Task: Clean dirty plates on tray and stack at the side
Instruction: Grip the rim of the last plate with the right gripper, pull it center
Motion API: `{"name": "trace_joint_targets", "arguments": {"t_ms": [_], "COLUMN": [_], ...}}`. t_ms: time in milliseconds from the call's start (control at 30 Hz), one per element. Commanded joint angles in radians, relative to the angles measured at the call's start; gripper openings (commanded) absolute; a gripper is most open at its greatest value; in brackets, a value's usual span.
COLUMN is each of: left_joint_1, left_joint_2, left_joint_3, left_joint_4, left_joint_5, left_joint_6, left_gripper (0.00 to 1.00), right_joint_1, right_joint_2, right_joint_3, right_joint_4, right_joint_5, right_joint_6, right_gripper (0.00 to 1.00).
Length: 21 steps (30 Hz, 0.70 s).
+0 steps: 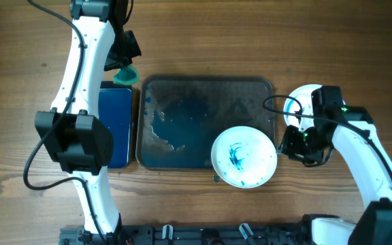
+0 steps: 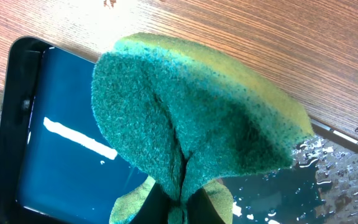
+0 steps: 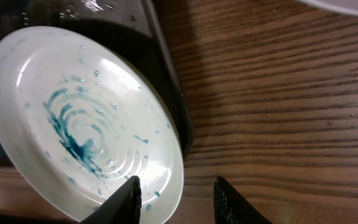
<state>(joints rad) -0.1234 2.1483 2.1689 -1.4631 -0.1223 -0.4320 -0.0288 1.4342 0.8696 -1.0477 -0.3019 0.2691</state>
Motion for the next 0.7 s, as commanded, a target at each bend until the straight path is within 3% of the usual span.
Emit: {"name": "trace_joint_targets", "arguments": {"t_ms": [0,300,667], "left_joint_1": [-0.004,-0.004,-0.004], "left_joint_2": [-0.031,-0.031,-0.031], "left_joint_3": [0.022,0.022,0.022], "left_joint_4": [0.005,0.005,0.005], "left_joint_5": [0.002,0.002,0.002], "left_joint_6": [0.006,0.006,0.006], "left_gripper": [0.04,0.04,0.04], "right_joint_1": [0.003,0.006,0.019], "right_joint_2": [0.072,0.127,0.127], "right_joint_3": [-0.015,-0.04,-0.073], "right_joint_4": [0.005,0.05,0.127], "right_joint_5": [0.018,-0.013,-0.076], "right_joint_6": [0.021,-0.034,-0.058], "right_gripper": [0.39,0.27,0.21]}}
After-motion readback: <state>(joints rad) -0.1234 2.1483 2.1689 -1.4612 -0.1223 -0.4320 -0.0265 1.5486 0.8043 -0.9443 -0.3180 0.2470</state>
